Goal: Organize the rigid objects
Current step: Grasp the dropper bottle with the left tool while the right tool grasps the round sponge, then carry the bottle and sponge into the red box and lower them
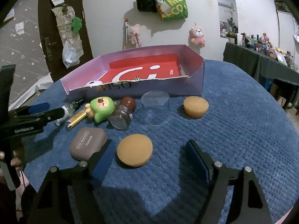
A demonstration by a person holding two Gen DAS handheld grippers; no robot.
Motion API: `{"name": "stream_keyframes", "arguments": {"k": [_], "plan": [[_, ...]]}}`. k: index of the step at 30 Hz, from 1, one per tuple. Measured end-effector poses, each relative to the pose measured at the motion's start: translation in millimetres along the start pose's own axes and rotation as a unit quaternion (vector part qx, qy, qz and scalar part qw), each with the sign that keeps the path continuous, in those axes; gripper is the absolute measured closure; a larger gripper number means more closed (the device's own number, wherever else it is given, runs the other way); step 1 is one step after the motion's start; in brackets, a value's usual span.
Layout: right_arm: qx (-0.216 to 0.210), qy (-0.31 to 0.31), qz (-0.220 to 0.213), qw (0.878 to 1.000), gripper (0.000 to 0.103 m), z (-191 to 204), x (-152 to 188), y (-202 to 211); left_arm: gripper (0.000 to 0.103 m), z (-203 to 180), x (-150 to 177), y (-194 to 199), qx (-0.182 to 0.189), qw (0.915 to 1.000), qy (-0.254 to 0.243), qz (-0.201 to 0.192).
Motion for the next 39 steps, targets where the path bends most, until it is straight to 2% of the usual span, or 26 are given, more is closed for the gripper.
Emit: {"name": "stream_keyframes", "arguments": {"k": [3, 5, 7, 8, 9, 10, 15, 23, 39], "plan": [[0.003, 0.006, 0.002, 1.000, 0.028, 1, 0, -2, 0.043, 2, 0, -6, 0.006, 0.9999, 0.005, 0.011], [0.006, 0.011, 0.002, 1.000, 0.033, 2, 0, -2, 0.059, 3, -1, -10, 0.011, 0.9997, 0.009, 0.020], [0.004, 0.017, 0.001, 1.000, 0.037, 3, 0, -3, 0.067, 2, -2, -14, 0.023, 0.9993, 0.013, 0.027], [0.004, 0.019, 0.000, 1.000, 0.044, 4, 0, -3, 0.074, 1, -3, -14, 0.030, 0.9991, 0.011, 0.028], [0.001, 0.023, -0.002, 1.000, 0.050, 5, 0, -2, 0.075, 0, -2, -14, 0.035, 0.9989, 0.008, 0.030], [-0.007, 0.027, -0.004, 1.000, 0.063, 8, 0, -2, 0.075, -1, -2, -13, 0.038, 0.9988, 0.009, 0.030], [-0.013, 0.041, -0.012, 0.999, 0.063, 17, -1, 4, 0.077, -2, -1, -3, 0.036, 0.9992, 0.014, 0.012], [-0.019, 0.043, -0.043, 0.998, 0.063, 16, -18, 24, 0.077, -14, 3, 28, 0.060, 0.9979, 0.018, -0.018], [-0.032, 0.036, -0.040, 0.998, 0.063, 18, -21, 19, 0.077, -31, 12, 38, 0.074, 0.9970, 0.008, -0.024]]}}
Point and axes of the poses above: each gripper's, at about its wrist camera, not at the fingertips, and y roughly against the way its jaws point, z to its left, x to its underside, the point moved 3 cm from there along -y, roughly the way its jaws point, and after that the axes turned 13 degrees about y, right-handed, at the moved point
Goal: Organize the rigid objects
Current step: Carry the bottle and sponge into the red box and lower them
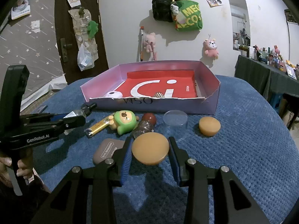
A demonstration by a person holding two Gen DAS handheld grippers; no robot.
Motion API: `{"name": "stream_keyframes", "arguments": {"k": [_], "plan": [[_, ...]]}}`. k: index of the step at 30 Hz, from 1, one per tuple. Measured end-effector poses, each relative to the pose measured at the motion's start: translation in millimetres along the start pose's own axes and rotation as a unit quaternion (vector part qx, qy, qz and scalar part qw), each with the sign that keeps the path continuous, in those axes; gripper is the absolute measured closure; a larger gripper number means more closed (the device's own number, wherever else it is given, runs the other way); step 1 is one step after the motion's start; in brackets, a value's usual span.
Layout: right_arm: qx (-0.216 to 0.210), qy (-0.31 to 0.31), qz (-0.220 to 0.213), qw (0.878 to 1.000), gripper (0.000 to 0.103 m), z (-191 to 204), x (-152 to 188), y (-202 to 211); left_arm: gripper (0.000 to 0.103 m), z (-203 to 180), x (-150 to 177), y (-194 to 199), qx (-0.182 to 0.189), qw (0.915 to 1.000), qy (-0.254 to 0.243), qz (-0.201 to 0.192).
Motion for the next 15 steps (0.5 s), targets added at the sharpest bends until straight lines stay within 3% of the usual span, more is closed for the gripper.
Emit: {"name": "stream_keyframes", "arguments": {"k": [15], "plan": [[0.003, -0.004, -0.011, 1.000, 0.063, -17, -19, 1, 0.076, -24, -27, 5, 0.021, 0.9996, -0.010, -0.013]]}}
Point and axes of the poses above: each gripper's, at about its wrist camera, not at the fingertips, and y roughly against the way its jaws point, z to its left, x to its underside, the point moved 3 cm from there along -y, roughly the way its jaws point, and after that the axes turned 13 degrees about y, right-handed, at the moved point
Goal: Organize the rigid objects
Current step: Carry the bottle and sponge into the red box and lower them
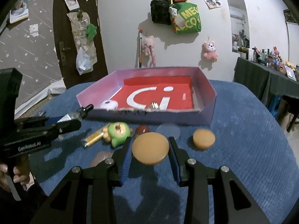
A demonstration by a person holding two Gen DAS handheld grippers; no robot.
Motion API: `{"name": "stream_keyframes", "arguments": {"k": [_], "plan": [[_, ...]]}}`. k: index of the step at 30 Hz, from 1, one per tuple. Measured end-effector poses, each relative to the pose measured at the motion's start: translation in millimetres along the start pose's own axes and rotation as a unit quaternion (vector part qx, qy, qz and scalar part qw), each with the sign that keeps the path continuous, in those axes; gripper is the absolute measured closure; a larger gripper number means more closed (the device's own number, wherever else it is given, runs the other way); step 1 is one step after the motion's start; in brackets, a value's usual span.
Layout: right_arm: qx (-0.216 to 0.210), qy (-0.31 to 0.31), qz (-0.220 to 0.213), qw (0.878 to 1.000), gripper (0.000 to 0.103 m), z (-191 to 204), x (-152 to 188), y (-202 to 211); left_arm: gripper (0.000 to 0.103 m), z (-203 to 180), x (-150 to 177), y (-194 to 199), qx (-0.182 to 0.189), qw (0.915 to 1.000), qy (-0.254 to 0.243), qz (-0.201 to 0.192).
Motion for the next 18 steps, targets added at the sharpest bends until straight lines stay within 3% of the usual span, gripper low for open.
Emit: {"name": "stream_keyframes", "arguments": {"k": [6, 18], "plan": [[-0.002, 0.004, -0.001, 1.000, 0.063, -25, -34, -12, 0.077, -17, -30, -23, 0.013, 0.9997, -0.012, 0.019], [-0.018, 0.028, 0.080, 0.996, 0.063, -70, -76, -92, 0.076, -32, -63, -100, -0.026, 0.9952, -0.052, 0.078]]}}
Point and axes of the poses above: each gripper's, at about its wrist camera, not at the fingertips, and y roughly against the way its jaws point, z to its left, x to its underside, the point moved 3 cm from there along -y, roughly the way its jaws point, and after that the axes turned 13 degrees about y, right-handed, at the moved point
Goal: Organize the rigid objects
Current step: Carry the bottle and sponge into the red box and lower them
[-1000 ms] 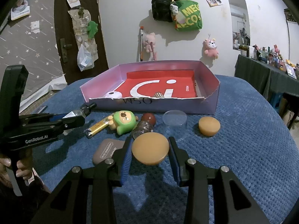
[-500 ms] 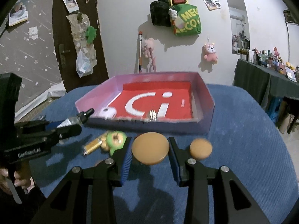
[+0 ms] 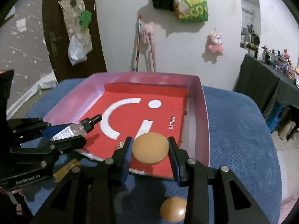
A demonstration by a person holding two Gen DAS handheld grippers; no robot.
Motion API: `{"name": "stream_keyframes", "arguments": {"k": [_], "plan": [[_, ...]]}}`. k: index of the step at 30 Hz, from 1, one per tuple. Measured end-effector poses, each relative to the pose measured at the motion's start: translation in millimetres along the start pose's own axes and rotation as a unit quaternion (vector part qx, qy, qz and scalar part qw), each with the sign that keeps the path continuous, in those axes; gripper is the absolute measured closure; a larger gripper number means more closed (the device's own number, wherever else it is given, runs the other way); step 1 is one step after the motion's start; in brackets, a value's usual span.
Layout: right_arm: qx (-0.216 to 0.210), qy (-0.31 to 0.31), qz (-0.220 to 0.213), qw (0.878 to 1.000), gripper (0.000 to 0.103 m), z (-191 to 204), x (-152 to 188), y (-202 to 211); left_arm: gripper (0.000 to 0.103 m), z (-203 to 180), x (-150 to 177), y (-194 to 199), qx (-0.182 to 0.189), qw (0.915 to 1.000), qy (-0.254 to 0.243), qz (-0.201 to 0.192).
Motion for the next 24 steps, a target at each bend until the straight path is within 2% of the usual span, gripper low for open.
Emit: {"name": "stream_keyframes", "arguments": {"k": [4, 12, 24], "plan": [[-0.002, 0.023, 0.034, 0.999, 0.063, 1, 0, -22, 0.076, 0, -2, -17, -0.006, 0.9998, -0.006, 0.019], [0.019, 0.067, 0.061, 0.996, 0.063, 1, -5, -30, 0.076, 0, -5, -40, -0.020, 0.9989, -0.015, 0.039], [0.025, 0.074, 0.106, 0.991, 0.063, 2, -5, -54, 0.076, 5, -5, -55, -0.015, 0.9976, -0.013, 0.066]]}}
Point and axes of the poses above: each gripper's, at about its wrist camera, not at the fingertips, and y roughly against the way its jaws point, z to its left, x to its underside, the point moved 3 cm from there along -y, roughly the way its jaws point, and after that the axes turned 13 degrees about y, right-handed, at the moved point
